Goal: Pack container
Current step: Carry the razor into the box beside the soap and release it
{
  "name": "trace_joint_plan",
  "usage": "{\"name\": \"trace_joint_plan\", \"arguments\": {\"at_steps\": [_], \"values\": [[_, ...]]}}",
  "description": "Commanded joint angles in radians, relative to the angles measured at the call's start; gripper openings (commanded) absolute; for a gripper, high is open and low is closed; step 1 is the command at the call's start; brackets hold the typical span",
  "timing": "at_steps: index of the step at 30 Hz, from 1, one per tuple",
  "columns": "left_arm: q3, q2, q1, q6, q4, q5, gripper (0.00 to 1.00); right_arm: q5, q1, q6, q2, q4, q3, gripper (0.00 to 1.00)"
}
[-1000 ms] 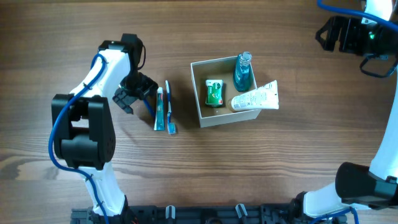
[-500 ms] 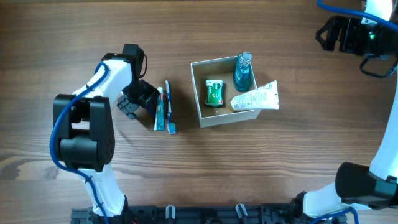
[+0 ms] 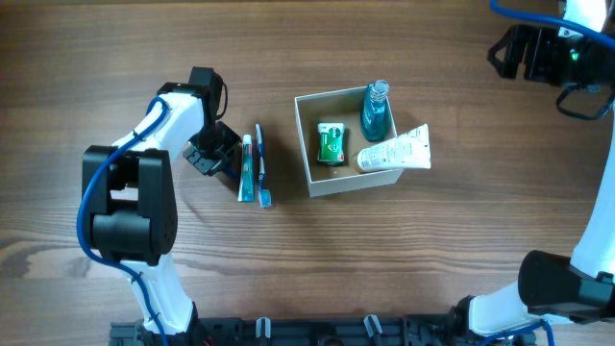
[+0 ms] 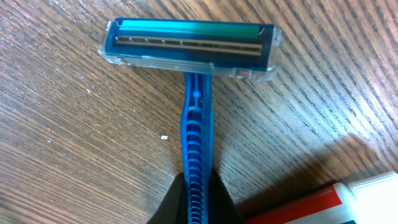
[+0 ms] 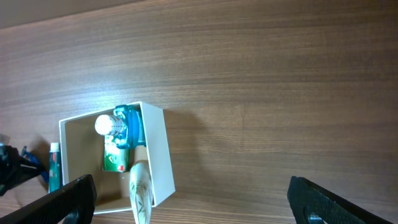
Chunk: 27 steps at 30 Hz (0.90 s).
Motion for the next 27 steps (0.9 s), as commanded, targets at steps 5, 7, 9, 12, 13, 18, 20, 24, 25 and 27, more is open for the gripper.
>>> {"name": "trace_joint_plan", "arguments": {"at_steps": [5, 7, 9, 12, 13, 18, 20, 24, 25, 27], "values": [[0.021, -0.013, 0.008, 0.029, -0.002, -0.02, 0.04, 0.013, 0.002, -0.009, 0.002, 0.003, 0.002, 1.0], [0.076, -0.034, 0.023, 0.084, -0.003, -0.022, 0.04, 0.013, 0.002, -0.01, 0.002, 0.003, 0.002, 1.0], [0.148, -0.06, 0.037, 0.13, -0.012, -0.022, 0.04, 0.013, 0.002, -0.01, 0.002, 0.003, 0.002, 1.0], [0.286, -0.108, 0.042, 0.195, -0.042, -0.022, 0.04, 0.013, 0.002, -0.01, 0.002, 0.003, 0.002, 1.0], [0.332, -0.125, 0.036, 0.213, -0.05, -0.021, 0.04, 0.013, 0.002, -0.009, 0.002, 0.003, 0.002, 1.0], [0.511, -0.214, -0.074, 0.338, -0.047, -0.022, 0.04, 0.013, 0.002, -0.009, 0.002, 0.003, 0.002, 1.0], [0.55, -0.251, -0.185, 0.363, -0.009, -0.032, 0.04, 0.013, 0.002, -0.009, 0.002, 0.003, 0.002, 1.0], [0.55, -0.247, -0.339, 0.362, 0.028, -0.045, 0.04, 0.013, 0.002, -0.01, 0.002, 0.003, 0.002, 1.0], [0.55, -0.235, -0.374, 0.362, 0.027, -0.045, 0.04, 0.013, 0.002, -0.01, 0.002, 0.003, 0.002, 1.0], [0.55, -0.201, -0.438, 0.362, 0.015, -0.046, 0.04, 0.013, 0.002, -0.009, 0.002, 0.003, 0.002, 1.0]]}}
